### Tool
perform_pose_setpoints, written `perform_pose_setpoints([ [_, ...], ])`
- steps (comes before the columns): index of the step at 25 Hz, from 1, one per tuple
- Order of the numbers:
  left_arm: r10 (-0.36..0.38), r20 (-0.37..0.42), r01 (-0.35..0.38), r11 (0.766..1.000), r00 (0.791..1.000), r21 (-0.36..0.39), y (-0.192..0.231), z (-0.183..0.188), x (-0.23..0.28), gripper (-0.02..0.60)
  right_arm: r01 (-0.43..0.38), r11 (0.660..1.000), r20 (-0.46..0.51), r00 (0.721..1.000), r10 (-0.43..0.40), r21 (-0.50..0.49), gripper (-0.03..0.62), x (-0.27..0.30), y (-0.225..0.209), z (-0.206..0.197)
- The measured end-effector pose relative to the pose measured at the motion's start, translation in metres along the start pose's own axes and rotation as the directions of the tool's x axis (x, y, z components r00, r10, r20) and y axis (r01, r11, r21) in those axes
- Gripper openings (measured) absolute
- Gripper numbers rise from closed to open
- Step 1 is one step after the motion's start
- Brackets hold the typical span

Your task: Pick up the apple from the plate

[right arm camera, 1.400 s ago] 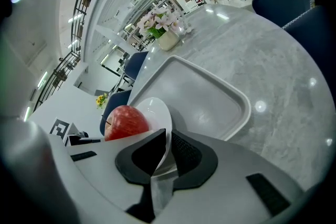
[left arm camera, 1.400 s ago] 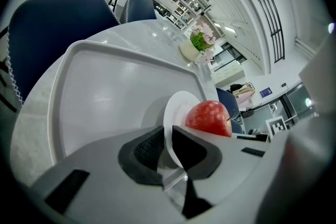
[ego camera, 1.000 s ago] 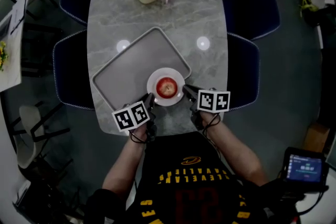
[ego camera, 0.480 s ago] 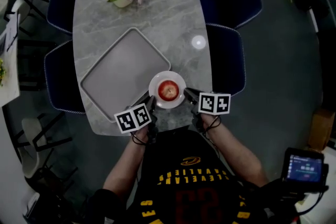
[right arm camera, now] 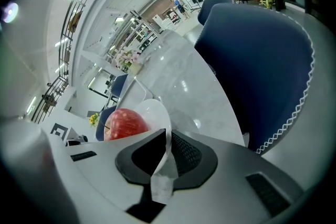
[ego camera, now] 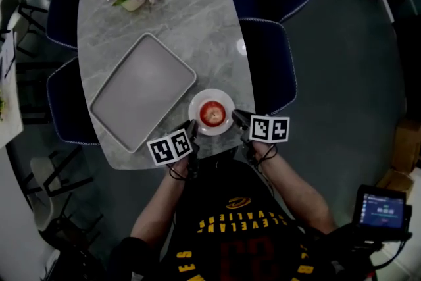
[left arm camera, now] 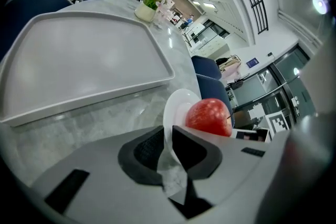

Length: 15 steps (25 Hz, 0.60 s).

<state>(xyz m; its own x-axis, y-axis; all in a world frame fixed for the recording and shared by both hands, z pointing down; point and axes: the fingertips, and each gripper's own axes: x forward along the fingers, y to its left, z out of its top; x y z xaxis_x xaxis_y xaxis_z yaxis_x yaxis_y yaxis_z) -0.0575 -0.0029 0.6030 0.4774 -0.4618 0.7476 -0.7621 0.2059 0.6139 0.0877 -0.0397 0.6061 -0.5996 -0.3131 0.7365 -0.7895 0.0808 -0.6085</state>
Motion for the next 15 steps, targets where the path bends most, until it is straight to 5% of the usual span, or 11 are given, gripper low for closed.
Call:
perform_pose_setpoints([
  [15, -0.001, -0.062, 0.005, 0.998, 0.998, 0.065, -0.002, -0.018, 0.029, 0.052, 0.053, 0.996, 0.009, 0.999, -0.054, 0.07, 0.041, 0.0, -0.036, -0.02],
])
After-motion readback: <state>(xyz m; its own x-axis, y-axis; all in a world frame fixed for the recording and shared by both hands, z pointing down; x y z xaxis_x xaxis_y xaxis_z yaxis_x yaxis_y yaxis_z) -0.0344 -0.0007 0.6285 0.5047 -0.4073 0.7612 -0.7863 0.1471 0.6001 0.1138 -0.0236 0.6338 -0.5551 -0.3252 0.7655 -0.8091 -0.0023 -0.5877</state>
